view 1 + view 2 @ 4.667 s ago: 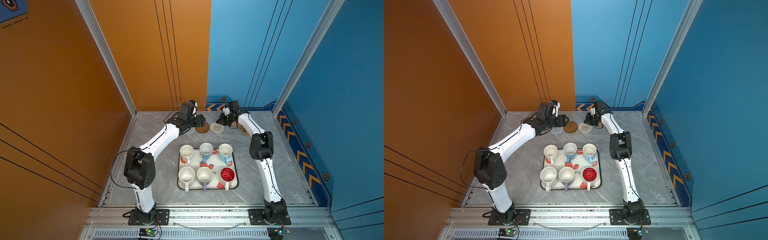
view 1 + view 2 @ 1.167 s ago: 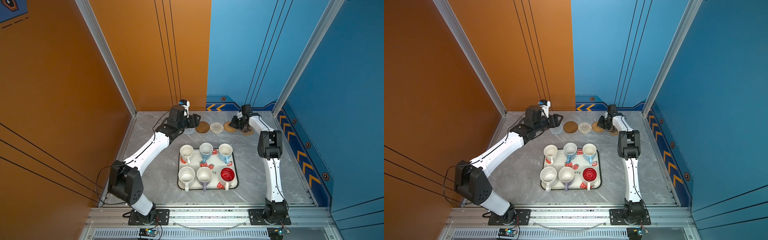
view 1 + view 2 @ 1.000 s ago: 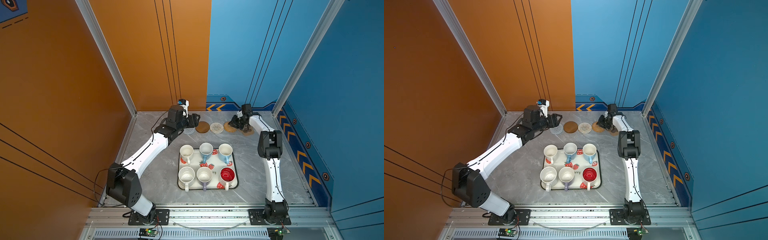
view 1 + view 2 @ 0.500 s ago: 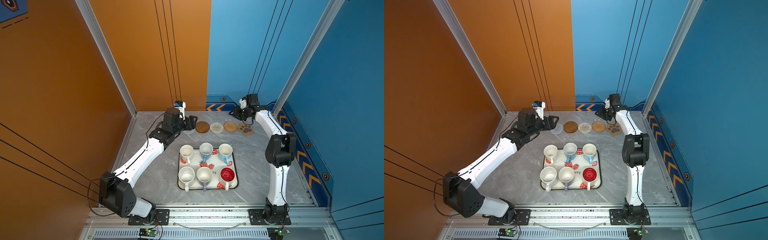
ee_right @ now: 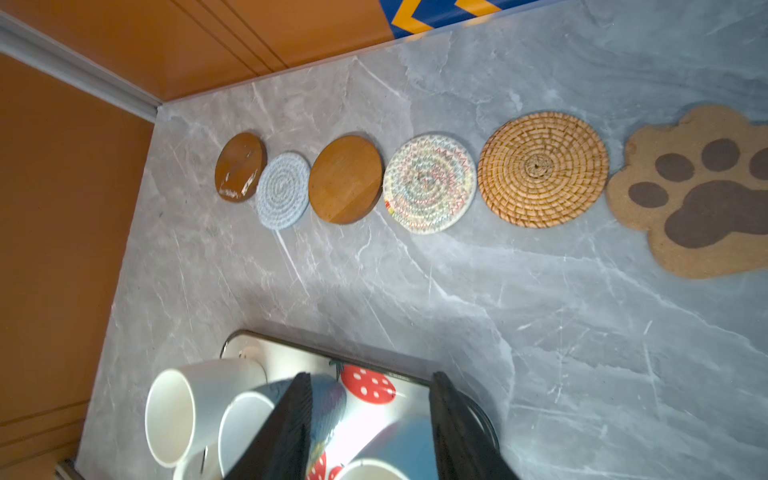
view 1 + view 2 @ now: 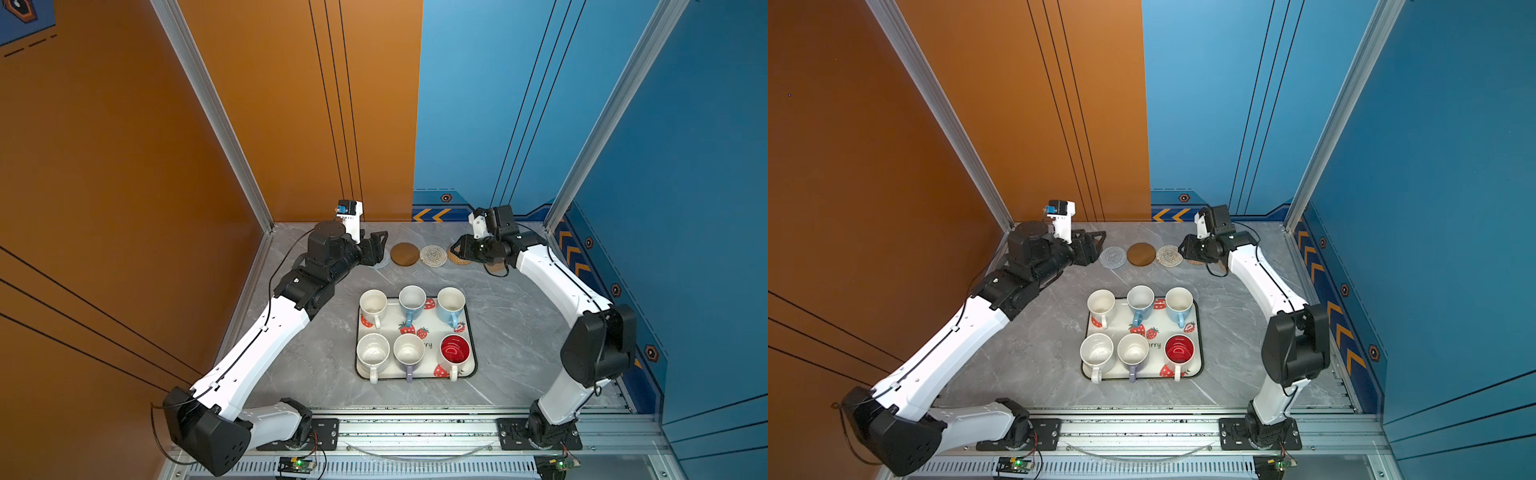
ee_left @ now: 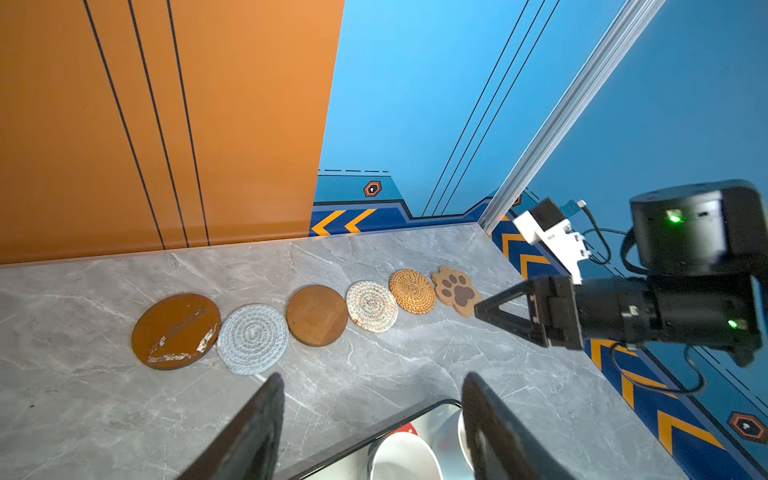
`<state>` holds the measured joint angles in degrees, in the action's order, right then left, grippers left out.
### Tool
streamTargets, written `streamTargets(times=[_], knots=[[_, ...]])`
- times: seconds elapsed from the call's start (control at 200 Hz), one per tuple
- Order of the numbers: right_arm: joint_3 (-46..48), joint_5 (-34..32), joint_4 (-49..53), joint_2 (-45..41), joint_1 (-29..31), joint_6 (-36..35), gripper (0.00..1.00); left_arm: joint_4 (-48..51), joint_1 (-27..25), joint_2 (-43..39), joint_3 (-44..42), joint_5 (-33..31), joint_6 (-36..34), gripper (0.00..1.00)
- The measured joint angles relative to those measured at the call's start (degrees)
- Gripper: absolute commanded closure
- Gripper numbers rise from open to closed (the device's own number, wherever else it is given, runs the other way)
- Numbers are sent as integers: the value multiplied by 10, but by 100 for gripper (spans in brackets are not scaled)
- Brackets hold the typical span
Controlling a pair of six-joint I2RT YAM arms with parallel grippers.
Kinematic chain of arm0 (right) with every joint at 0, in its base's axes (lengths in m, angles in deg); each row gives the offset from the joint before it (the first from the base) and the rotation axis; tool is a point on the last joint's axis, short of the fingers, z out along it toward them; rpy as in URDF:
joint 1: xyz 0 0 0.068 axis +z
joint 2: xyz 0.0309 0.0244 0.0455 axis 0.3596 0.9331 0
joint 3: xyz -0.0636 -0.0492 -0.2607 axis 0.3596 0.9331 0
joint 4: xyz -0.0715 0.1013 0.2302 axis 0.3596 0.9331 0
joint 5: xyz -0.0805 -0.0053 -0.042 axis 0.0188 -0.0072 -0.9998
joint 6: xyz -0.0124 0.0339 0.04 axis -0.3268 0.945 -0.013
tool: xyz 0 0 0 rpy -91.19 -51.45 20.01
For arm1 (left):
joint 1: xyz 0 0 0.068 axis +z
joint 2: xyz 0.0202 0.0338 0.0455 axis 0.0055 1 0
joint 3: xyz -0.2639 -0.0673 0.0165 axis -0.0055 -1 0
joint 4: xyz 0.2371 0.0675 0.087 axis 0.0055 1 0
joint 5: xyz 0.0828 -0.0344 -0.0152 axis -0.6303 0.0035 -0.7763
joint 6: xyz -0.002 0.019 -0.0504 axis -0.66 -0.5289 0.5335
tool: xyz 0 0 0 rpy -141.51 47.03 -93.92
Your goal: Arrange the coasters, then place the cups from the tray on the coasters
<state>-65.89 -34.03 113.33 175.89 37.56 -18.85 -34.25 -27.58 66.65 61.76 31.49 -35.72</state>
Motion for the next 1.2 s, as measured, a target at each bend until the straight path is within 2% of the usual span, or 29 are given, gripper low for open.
streamTargets(times=[0.29, 0.611, 0.831, 1.202], knots=[[124, -79, -41, -142, 61, -17, 43, 25, -40, -14, -39, -73, 0, 32], [171, -136, -67, -189, 106, -13, 39, 38, -76, -31, -93, -162, -9, 32], [188, -166, -60, -212, 126, -13, 39, 22, -78, -45, -114, -178, -11, 32], [198, -212, 0, -242, 158, -12, 39, -78, -78, -43, -183, -187, -15, 32]])
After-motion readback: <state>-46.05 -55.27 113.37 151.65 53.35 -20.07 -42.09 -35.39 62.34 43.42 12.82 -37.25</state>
